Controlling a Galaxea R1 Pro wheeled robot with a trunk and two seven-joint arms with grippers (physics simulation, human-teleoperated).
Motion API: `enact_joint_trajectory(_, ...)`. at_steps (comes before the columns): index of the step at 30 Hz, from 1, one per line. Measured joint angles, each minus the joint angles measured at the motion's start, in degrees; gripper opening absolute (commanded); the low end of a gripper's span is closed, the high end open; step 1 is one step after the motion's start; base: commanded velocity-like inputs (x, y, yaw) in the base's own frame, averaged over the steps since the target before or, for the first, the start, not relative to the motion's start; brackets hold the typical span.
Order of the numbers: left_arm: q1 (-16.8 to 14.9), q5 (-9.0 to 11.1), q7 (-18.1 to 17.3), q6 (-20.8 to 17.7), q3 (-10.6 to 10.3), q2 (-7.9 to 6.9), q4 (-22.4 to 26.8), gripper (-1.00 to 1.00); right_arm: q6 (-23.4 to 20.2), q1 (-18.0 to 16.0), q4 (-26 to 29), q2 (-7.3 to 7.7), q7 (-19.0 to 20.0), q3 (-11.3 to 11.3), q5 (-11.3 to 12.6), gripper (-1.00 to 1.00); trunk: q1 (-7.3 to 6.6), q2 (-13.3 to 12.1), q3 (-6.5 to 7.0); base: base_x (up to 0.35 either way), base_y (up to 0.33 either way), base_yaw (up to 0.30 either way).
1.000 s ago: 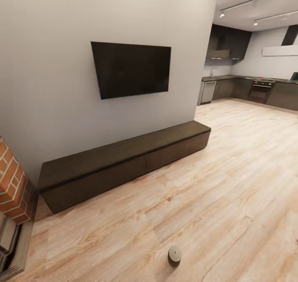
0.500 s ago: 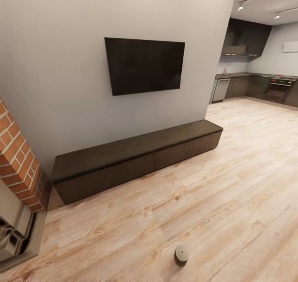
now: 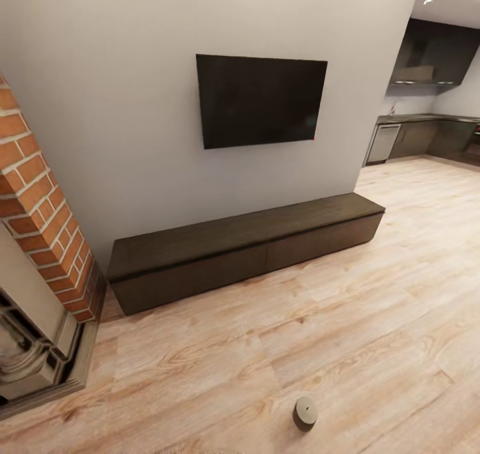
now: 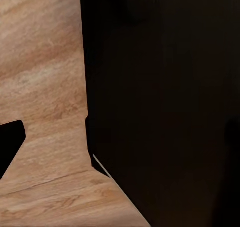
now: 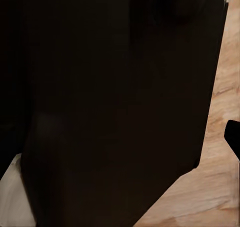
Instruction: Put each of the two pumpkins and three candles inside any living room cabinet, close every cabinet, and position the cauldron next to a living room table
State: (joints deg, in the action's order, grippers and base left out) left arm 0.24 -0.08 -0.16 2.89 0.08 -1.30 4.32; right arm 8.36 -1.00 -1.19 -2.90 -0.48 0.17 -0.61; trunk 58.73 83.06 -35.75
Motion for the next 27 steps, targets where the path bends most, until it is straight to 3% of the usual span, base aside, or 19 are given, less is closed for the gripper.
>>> enact_joint_trajectory(4,0.0,0.1,0.0,0.2,0.0,-0.58,0.1,1.00,-0.1,0.0,0.1,-0.21,0.0,0.0,-0.1,1.00,0.00,0.0,0.00,0.015,0.001,0.000)
enact_joint_trajectory(17,0.0,0.0,0.0,0.3,-0.1,0.01,0.1,1.00,-0.1,0.0,0.1,-0.25,0.0,0.0,-0.1,1.00,-0.03,0.0,0.00,0.209,0.000,0.000)
enact_joint_trajectory(27,0.0,0.0,0.0,0.4,0.0,0.07,0.1,1.00,0.0,0.0,0.1,-0.26,0.1,0.0,-0.1,1.00,0.00,0.0,0.00,0.056,0.000,0.000)
